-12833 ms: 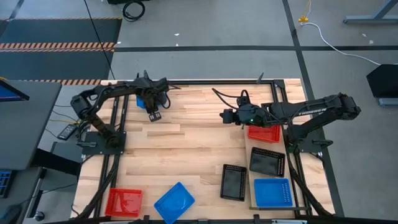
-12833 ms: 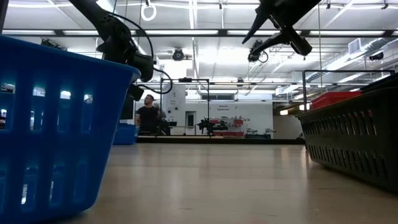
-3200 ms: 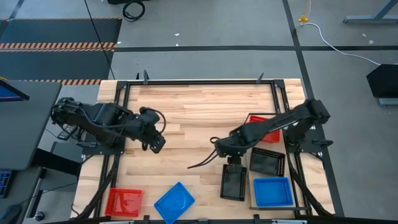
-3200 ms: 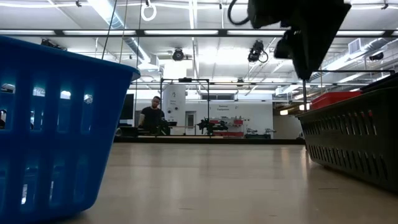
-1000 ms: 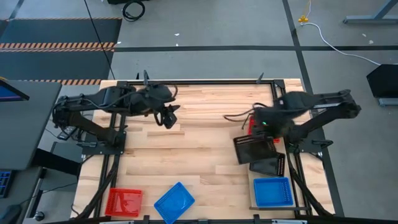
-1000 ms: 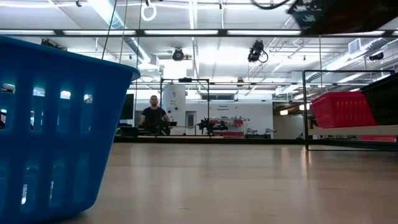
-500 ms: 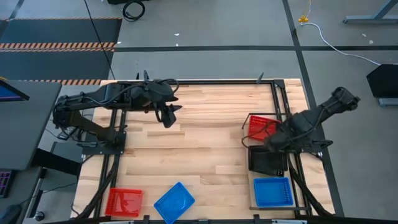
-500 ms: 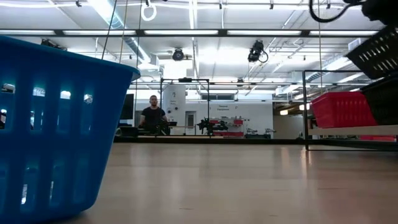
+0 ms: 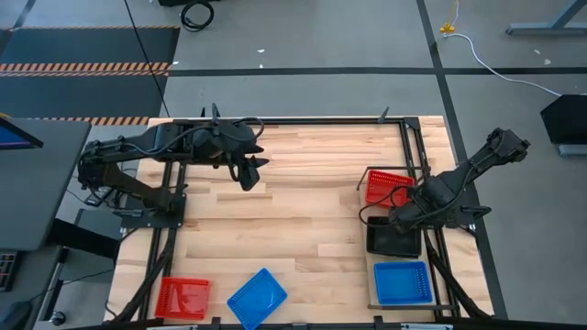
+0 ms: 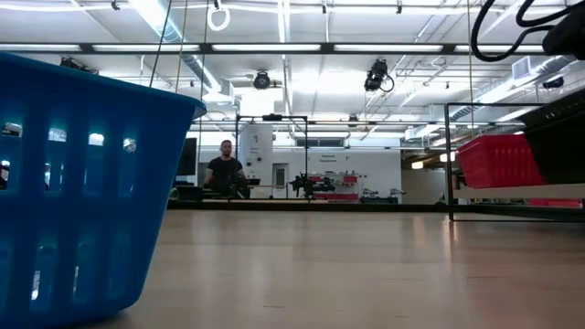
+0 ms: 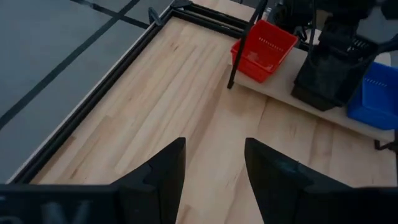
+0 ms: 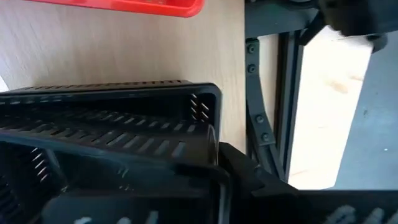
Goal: Stack baskets on shelf by color
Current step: Stack the black bin on top of the black bin on the shelf, then stack the red bin on top of the red bin on the shelf
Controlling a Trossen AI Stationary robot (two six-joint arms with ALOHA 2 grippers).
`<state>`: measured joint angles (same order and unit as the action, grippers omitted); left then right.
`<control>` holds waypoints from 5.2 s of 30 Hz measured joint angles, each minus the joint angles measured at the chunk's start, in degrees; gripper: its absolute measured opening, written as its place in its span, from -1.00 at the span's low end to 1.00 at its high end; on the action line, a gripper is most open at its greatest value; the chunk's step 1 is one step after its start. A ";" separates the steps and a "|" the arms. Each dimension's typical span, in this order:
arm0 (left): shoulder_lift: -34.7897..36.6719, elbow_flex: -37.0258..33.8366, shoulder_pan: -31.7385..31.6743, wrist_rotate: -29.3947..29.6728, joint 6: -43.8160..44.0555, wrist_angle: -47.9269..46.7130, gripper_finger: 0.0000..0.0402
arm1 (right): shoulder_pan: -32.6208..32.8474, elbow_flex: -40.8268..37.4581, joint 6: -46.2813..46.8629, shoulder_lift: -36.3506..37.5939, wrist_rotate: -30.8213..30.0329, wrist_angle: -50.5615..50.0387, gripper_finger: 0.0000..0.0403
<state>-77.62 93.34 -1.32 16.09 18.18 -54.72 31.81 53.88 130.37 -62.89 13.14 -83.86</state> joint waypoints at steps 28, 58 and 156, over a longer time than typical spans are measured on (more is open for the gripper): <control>0.00 0.00 0.07 0.16 4.66 0.40 -0.14 | -0.04 -3.34 -6.51 -0.35 -4.47 0.42 -0.12; -0.02 0.00 1.57 0.11 11.27 0.44 -0.14 | 0.35 -17.89 -7.08 0.42 -2.62 15.04 -0.12; -32.59 -1.37 51.32 -24.04 108.71 -16.87 -0.14 | 7.19 9.58 -47.95 0.44 -36.06 20.12 -0.12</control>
<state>-110.22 91.97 50.00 -7.94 126.89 -71.59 39.00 63.46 82.42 -62.46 -22.92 -63.74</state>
